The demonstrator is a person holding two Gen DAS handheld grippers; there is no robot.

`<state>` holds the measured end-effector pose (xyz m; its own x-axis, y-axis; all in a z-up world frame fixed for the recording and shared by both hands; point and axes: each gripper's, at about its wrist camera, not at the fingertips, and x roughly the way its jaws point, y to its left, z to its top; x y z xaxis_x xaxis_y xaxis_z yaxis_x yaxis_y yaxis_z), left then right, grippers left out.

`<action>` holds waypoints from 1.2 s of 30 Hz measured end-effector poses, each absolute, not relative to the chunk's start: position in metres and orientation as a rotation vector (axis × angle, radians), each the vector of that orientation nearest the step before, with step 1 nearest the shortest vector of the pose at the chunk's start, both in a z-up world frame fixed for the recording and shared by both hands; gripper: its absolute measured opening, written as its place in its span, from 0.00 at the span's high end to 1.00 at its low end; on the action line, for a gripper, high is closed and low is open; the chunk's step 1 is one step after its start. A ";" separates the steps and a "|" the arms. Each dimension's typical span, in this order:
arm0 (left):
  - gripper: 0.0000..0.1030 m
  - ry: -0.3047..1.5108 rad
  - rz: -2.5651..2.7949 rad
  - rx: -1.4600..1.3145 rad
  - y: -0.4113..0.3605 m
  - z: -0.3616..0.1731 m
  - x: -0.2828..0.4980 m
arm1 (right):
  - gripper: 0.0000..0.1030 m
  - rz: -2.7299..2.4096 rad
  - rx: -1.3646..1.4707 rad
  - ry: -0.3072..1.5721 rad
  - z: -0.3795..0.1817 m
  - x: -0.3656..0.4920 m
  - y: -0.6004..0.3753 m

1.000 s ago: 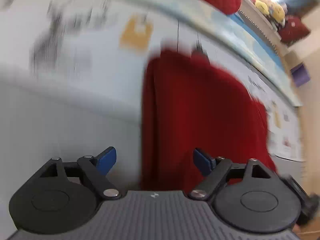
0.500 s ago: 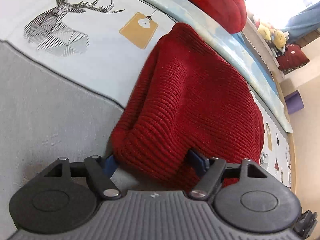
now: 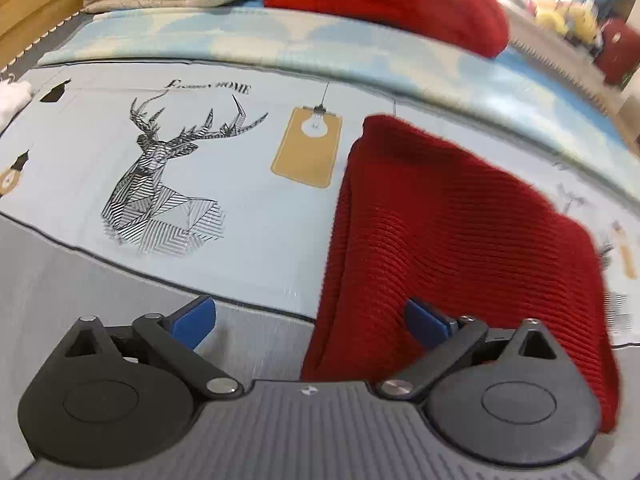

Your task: Fold small clothes

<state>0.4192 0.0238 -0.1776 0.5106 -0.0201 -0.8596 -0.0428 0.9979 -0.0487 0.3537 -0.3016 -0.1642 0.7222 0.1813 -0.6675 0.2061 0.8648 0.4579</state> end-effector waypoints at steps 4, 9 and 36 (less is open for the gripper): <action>0.00 1.134 0.035 -0.045 0.030 -0.206 0.430 | 0.53 0.125 0.367 0.859 -0.186 0.435 -0.257; 0.00 1.130 -0.015 -0.118 0.056 -0.214 0.425 | 0.36 0.082 0.277 0.847 -0.214 0.471 -0.241; 0.00 0.851 -0.110 0.042 0.003 -0.034 0.160 | 0.01 -0.048 0.108 0.724 -0.018 0.146 -0.194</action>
